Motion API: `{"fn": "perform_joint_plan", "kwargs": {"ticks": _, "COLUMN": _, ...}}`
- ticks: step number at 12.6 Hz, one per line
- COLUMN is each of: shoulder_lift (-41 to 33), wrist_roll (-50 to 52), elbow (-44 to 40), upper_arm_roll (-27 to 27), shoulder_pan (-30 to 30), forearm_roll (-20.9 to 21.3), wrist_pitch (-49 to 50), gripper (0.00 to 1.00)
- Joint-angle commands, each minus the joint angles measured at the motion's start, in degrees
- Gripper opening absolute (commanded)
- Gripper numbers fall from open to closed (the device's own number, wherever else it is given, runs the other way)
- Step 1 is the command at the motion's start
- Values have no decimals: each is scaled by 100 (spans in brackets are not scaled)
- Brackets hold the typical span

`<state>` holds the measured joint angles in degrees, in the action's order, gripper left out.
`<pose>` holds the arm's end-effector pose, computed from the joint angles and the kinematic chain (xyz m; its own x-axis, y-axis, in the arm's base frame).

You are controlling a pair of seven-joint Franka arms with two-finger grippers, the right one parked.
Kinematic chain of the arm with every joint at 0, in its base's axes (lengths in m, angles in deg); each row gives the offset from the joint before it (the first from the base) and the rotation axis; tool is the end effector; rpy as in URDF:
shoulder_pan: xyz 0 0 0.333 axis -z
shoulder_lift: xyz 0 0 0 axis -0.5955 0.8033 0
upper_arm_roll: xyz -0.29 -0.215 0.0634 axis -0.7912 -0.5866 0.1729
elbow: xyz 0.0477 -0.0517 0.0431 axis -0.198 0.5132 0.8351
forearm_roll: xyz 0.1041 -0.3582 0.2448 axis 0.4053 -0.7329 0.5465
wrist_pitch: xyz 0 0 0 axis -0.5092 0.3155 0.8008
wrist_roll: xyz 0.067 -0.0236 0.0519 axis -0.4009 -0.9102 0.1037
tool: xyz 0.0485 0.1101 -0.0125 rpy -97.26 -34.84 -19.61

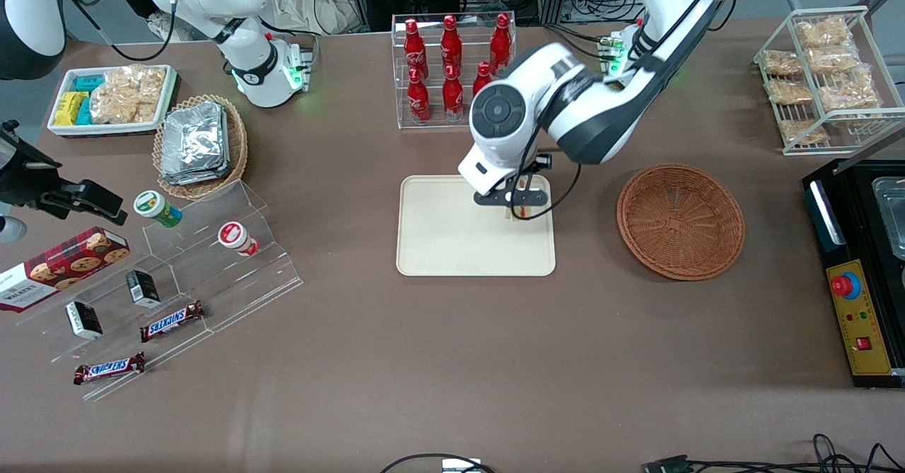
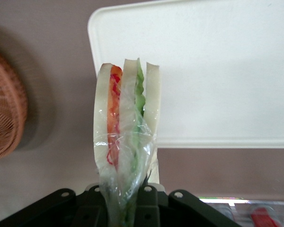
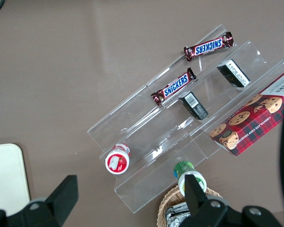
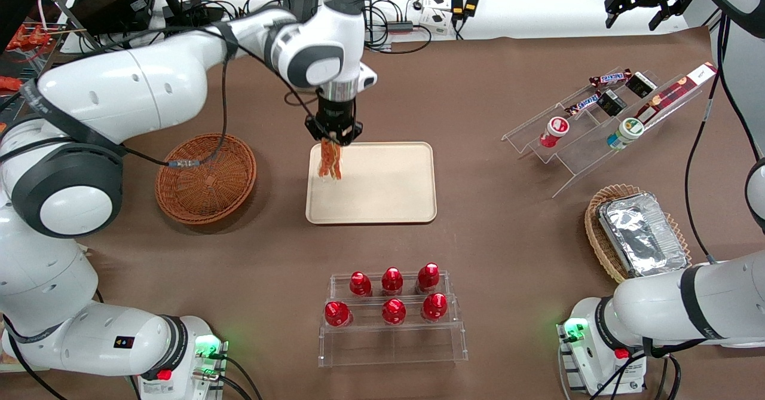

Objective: Place sandwich from basket to tray
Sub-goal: 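Carry the held sandwich with the left gripper over the white tray, then lower the sandwich onto the tray and open the left gripper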

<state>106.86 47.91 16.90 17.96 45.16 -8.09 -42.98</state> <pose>0.5099 -0.4632 0.3761 0.9642 -0.0727 -0.2552 -0.1125 -0.9830 -0.1449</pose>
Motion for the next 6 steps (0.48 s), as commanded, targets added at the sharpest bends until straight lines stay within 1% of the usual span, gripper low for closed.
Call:
{"fn": "perform_joint_plan", "kwargs": {"ticks": 1, "shoulder_lift": -98, "wrist_roll": -149, "elbow": 749, "upper_arm_roll": 3, "shoulder_pan": -272, "forearm_roll": 194, "wrist_pitch": -818, "gripper": 0}}
{"fn": "perform_joint_plan", "kwargs": {"ticks": 3, "shoulder_lift": -28, "wrist_roll": -140, "elbow": 1171, "upper_arm_roll": 222, "shoulder_pan": -308, "forearm_roll": 186, "wrist_pitch": -1478, "gripper": 0}}
{"fn": "perform_joint_plan", "kwargs": {"ticks": 6, "shoulder_lift": 262, "wrist_roll": -44, "elbow": 1445, "upper_arm_roll": 442, "shoulder_pan": -308, "forearm_roll": 186, "wrist_pitch": -2173, "gripper": 0}}
